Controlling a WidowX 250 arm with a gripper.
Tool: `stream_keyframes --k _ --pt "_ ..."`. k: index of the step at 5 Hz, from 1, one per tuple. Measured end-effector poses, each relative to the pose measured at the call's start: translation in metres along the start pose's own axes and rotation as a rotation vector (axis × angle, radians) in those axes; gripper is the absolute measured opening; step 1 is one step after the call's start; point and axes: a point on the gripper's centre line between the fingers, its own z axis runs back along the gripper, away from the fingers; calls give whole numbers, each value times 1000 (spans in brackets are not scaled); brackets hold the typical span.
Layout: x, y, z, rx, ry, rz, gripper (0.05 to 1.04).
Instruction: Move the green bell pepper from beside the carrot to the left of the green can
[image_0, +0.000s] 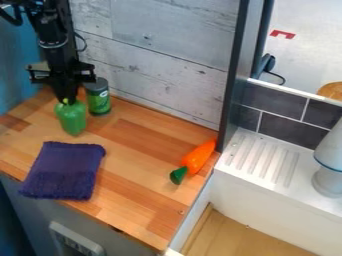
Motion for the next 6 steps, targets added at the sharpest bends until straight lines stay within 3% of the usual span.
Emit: stream_keyframes --k 1,3,4,6 --pt "-2 0 -3 0 0 -2 270" --pt "-8 1 -7 -1 8 -35 840" --pt "-11 -3 5 -24 14 -42 1015" --pt "-12 -6 87 -47 -69 -17 1007"
